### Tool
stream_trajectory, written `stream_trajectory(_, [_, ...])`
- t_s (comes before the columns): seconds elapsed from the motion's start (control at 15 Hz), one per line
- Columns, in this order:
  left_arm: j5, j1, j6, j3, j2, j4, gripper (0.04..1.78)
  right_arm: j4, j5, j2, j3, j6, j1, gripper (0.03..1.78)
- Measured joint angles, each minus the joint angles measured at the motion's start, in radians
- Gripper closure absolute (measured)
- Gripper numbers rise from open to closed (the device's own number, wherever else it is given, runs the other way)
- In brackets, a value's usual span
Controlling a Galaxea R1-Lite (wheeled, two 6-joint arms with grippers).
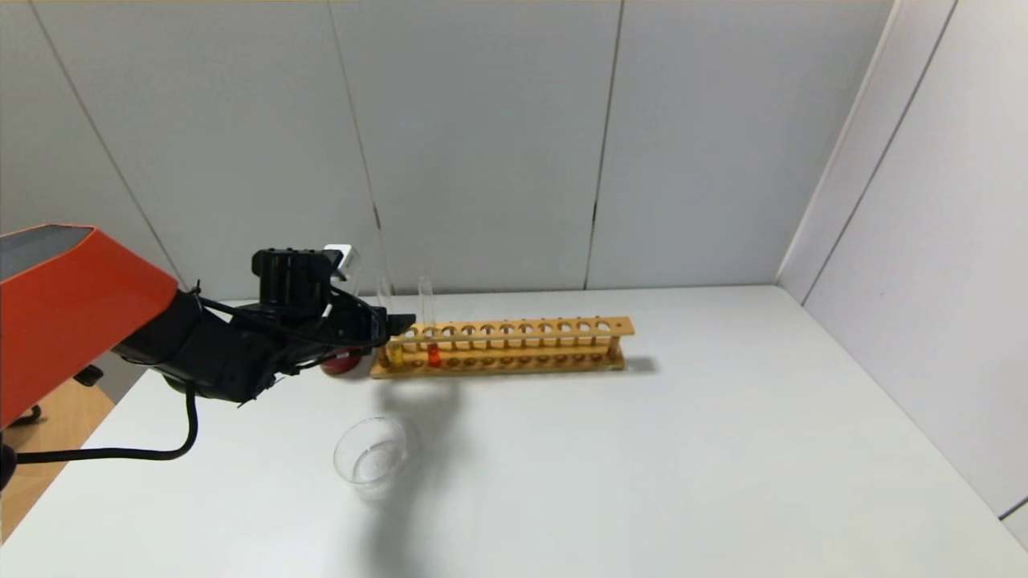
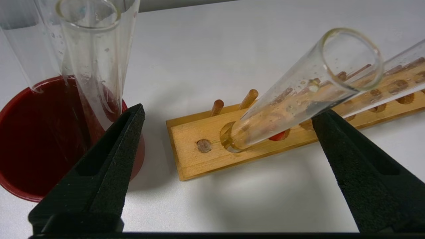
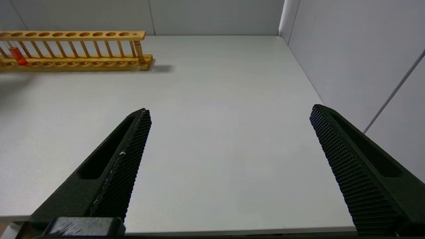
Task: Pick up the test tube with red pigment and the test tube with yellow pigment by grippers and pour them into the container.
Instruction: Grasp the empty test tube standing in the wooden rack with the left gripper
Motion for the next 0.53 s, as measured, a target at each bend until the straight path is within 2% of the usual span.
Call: stream_trajectory(0.53, [0.000,-0.001,0.001,-0.026,0.020,0.001,0.07,0.000,0.000,0.000,0.000,0.000,0.000,0.06])
